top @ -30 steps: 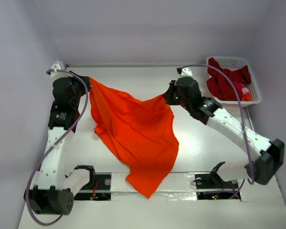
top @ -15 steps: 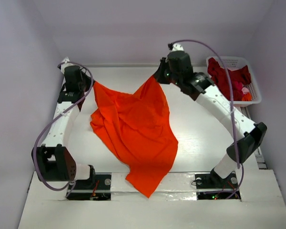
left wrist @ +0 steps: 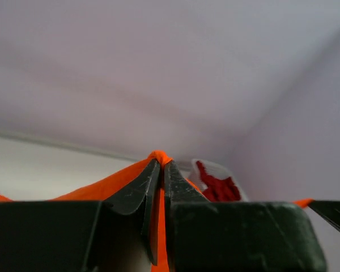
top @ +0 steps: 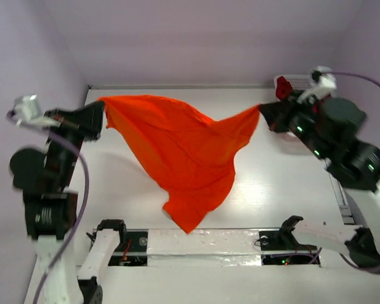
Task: Fold and stack the t-shirts
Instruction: Flatten the tshirt out
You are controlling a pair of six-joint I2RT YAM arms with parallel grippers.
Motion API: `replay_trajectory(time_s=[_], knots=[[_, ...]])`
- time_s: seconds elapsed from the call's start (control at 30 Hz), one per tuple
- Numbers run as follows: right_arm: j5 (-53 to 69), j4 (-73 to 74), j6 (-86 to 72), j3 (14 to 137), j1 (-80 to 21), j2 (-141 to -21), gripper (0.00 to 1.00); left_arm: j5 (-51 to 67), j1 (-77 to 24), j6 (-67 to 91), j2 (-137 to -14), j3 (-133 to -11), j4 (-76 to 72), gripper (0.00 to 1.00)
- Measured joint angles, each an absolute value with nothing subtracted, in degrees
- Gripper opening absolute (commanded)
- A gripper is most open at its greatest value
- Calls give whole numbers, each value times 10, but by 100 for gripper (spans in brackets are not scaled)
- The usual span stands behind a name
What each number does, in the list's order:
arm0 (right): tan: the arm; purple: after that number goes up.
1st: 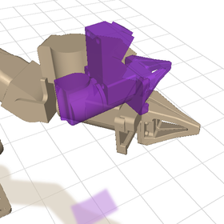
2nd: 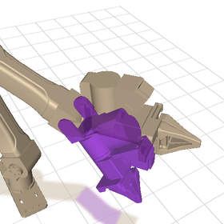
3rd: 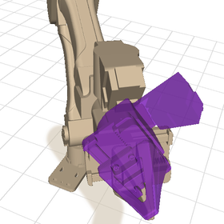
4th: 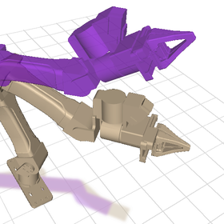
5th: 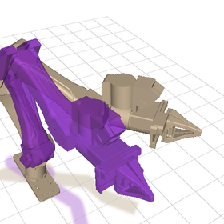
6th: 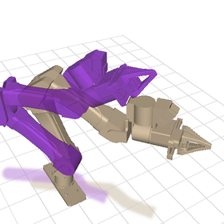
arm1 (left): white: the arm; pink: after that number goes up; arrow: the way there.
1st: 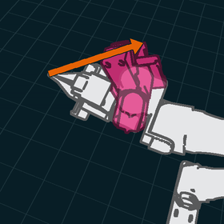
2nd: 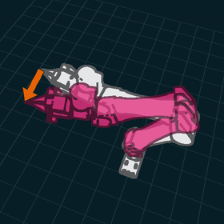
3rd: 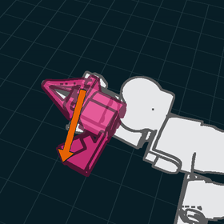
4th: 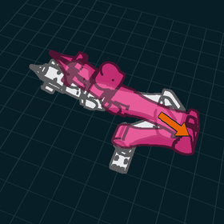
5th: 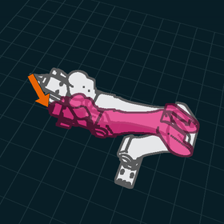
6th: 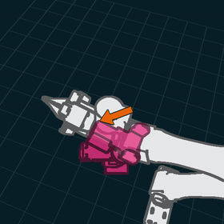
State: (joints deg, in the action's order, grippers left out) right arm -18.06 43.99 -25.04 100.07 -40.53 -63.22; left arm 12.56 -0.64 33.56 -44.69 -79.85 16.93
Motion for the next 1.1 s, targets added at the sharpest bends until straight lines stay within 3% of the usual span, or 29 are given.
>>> replay_trajectory(time_s=[0.13, 0.33, 0.47, 0.63, 0.8, 1.1], knots=[[-185, 431, -243, 916, -406, -464, 0, 180, -6, 345, -316, -799, 178, 0], [-172, 388, -238, 853, -406, -243, 0, 242, -17, 377, -213, -797, 189, 0], [-156, 386, -243, 825, -406, -160, 0, 263, -19, 411, -170, -775, 190, 0], [-153, 395, -241, 852, -406, -192, 0, 260, -19, 423, -164, -773, 181, 0], [-166, 383, -220, 849, -406, -285, 0, 231, -19, 411, -178, -687, 130, 0], [-215, 319, -191, 797, -406, -475, 0, 147, -22, 377, -447, -564, 66, 0]])
